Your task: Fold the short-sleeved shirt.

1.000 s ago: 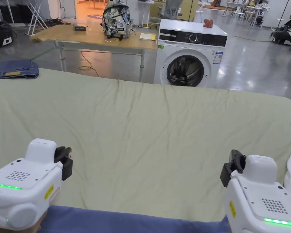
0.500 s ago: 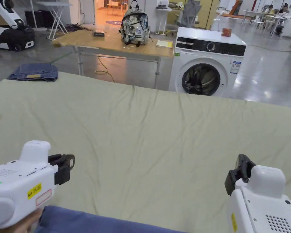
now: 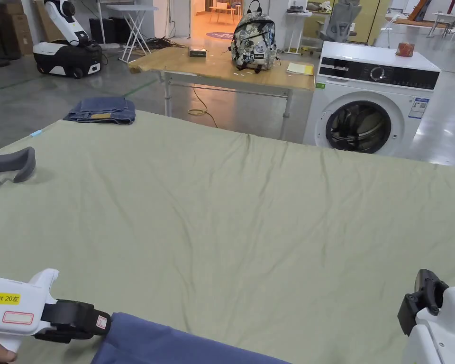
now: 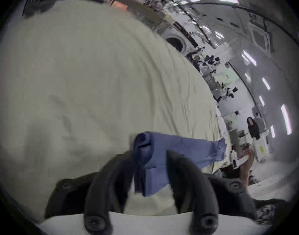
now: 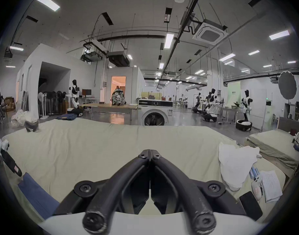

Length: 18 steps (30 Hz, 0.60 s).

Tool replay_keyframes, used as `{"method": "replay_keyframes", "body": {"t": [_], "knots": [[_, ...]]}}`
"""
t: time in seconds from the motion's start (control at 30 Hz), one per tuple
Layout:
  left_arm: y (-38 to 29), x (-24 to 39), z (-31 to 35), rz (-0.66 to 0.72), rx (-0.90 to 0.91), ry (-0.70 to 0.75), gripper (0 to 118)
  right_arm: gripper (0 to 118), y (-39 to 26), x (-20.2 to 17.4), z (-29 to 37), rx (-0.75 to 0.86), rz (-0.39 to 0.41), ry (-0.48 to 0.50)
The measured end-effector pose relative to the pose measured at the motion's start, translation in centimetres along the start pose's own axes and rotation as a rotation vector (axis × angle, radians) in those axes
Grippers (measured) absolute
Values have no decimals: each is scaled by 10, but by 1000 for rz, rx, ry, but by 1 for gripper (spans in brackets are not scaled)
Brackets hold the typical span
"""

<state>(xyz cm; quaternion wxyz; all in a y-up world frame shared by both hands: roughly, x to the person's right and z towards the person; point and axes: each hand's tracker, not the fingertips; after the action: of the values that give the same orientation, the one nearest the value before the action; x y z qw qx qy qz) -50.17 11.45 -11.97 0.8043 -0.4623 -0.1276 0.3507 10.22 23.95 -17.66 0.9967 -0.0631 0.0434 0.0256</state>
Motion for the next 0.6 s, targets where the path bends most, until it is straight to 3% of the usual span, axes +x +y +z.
{"method": "replay_keyframes", "body": {"t": [0.03,0.07,0.17,0.3,0.37,0.43,0.47,0.5,0.53,0.6], "knots": [[-1,-6,-3,25,-11,-25,75,0,-1,0,0,-4,3,0],[-1,-11,-9,22,-23,-61,79,0,-2,0,-1,-10,5,-2],[-11,-10,-26,48,-98,-148,79,0,-4,2,-1,-22,1,-1],[-27,8,-43,77,-45,-271,79,0,-6,3,-2,-30,5,-5],[-30,7,-55,131,-45,-322,66,0,-7,3,-2,-38,4,-3],[-32,-6,-66,139,-15,-323,29,0,-8,2,-3,-45,-1,-2],[-33,-5,-70,147,-8,-296,21,0,-9,2,-3,-47,-3,0],[-35,-5,-74,151,-6,-237,21,0,-10,2,-3,-50,-4,1],[-33,-9,-74,139,-5,-188,10,0,-10,1,-4,-53,-5,3],[-38,-7,-71,156,38,-247,8,0,-11,0,-3,-60,-7,9]]}}
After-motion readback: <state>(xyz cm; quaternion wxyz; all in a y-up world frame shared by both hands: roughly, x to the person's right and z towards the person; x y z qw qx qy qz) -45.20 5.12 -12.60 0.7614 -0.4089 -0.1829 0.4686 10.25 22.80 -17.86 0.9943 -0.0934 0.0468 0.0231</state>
